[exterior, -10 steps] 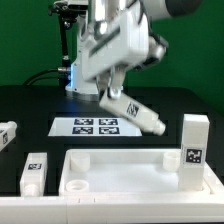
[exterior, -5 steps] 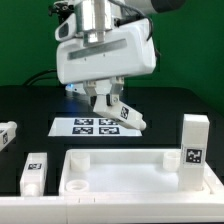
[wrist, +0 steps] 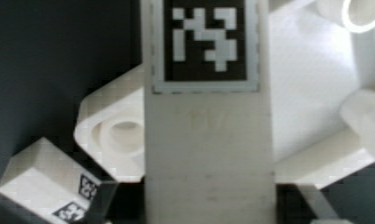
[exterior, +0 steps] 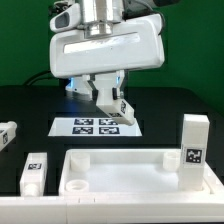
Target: Assemble desk
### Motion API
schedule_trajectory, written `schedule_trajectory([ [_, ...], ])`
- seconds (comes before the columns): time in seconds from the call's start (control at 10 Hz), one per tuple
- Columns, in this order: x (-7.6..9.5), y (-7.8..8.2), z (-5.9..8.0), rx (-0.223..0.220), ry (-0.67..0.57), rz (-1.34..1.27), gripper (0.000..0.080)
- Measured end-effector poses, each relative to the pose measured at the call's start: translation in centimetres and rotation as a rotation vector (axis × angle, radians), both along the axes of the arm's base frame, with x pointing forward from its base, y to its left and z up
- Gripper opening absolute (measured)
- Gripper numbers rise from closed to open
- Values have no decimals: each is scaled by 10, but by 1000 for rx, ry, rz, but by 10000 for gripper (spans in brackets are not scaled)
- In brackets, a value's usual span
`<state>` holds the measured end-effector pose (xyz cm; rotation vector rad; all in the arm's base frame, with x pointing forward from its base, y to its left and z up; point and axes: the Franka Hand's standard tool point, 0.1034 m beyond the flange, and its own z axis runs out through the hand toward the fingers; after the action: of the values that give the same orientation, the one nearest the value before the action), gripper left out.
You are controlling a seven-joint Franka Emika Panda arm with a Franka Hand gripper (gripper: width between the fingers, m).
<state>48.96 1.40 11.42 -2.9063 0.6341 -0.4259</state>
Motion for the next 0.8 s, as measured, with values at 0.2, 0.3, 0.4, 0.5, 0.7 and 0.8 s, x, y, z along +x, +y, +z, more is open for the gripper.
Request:
schedule_trajectory([
  [0.2, -13, 22, -4, -14, 10, 88, 285],
  [0.3, -11, 28, -4, -53, -24, 133, 285],
  [0.4, -12, 27, -4, -71, -21, 203, 285],
  [0.5, -12, 26, -4, -79, -21, 224, 285],
  [0.7, -21, 24, -12, -52, 38, 275, 285],
  [0.8, -33, 19, -29, 3, 109, 228, 285],
])
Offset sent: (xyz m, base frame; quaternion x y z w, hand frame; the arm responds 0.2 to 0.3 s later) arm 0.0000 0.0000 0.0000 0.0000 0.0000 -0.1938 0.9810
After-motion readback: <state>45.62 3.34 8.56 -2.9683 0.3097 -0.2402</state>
